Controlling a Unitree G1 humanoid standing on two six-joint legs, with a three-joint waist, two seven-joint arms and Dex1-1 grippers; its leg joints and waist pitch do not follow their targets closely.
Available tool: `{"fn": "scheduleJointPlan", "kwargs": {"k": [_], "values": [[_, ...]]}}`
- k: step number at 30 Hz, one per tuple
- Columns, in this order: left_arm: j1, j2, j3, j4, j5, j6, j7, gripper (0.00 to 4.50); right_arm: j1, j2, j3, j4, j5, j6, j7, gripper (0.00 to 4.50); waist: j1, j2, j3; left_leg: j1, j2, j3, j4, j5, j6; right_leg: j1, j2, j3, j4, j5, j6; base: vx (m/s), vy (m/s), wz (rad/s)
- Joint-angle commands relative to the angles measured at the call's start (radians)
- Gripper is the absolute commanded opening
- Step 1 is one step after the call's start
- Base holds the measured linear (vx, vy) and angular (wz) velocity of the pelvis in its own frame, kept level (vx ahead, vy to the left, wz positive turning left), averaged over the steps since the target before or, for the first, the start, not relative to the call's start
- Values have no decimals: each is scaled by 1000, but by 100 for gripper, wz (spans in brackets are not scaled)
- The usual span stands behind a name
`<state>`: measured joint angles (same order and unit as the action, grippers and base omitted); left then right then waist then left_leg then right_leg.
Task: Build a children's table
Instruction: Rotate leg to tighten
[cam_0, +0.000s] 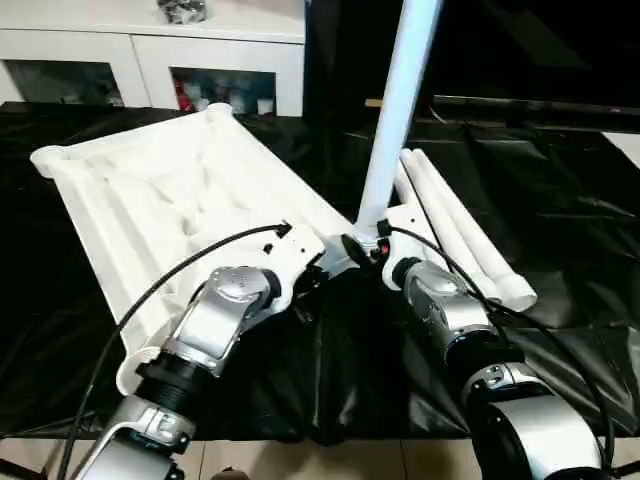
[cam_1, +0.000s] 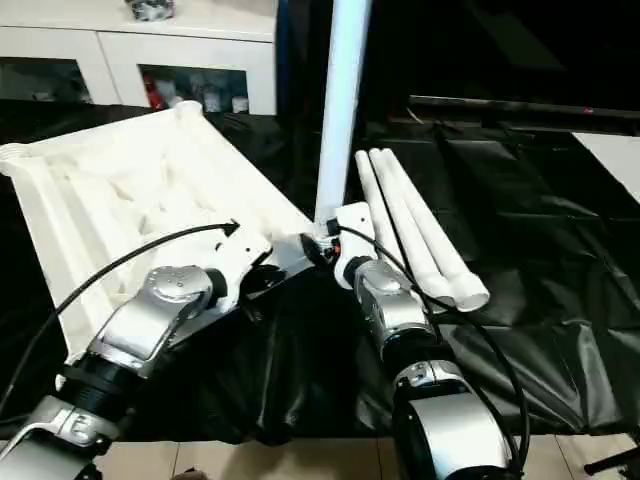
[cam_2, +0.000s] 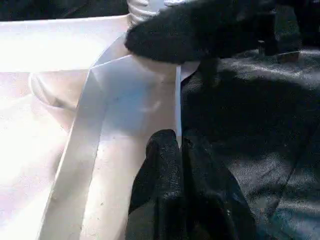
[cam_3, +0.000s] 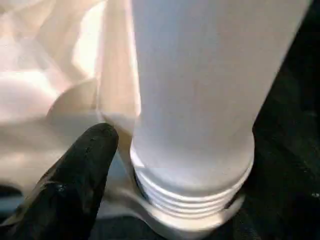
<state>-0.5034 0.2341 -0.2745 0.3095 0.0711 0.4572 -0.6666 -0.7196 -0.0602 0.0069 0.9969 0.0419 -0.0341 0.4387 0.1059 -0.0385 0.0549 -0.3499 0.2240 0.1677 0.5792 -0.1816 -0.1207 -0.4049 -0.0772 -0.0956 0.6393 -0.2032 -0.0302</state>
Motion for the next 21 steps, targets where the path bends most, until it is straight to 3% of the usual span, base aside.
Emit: {"fn": "scheduleJointPlan", "kwargs": {"k": [1,5,9,16,21], "values": [[13,18,0,-65,-41,-63,-58,0,10,-23,32,-11,-17,-8,79,389,7,2,-67,-9,6,4,-59,-139,37,64,-67,57,-82,-148,-156,0,0,0],[32,49,1,-84,-55,-76,-106,0,21,-66,43,-44,-18,-17,157,389,10,8,-66,-6,7,6,-58,-132,49,61,-64,57,-80,-123,-179,0,0,0],[59,112,-2,-113,-78,-102,-194,0,38,-139,74,-88,-29,-35,292,389,13,6,-68,-8,7,6,-57,-127,54,65,-63,56,-75,-89,-196,0,0,0],[100,209,5,-153,-108,-135,-324,0,79,-220,103,-186,9,-15,496,389,14,5,-66,-5,9,6,-58,-132,68,62,-62,57,-76,-95,-202,0,0,0],[112,239,6,-161,-119,-139,-350,0,88,-237,115,-210,14,-5,544,389,16,4,-65,-4,9,5,-59,-147,56,62,-62,57,-78,-126,-197,0,0,0]]}}
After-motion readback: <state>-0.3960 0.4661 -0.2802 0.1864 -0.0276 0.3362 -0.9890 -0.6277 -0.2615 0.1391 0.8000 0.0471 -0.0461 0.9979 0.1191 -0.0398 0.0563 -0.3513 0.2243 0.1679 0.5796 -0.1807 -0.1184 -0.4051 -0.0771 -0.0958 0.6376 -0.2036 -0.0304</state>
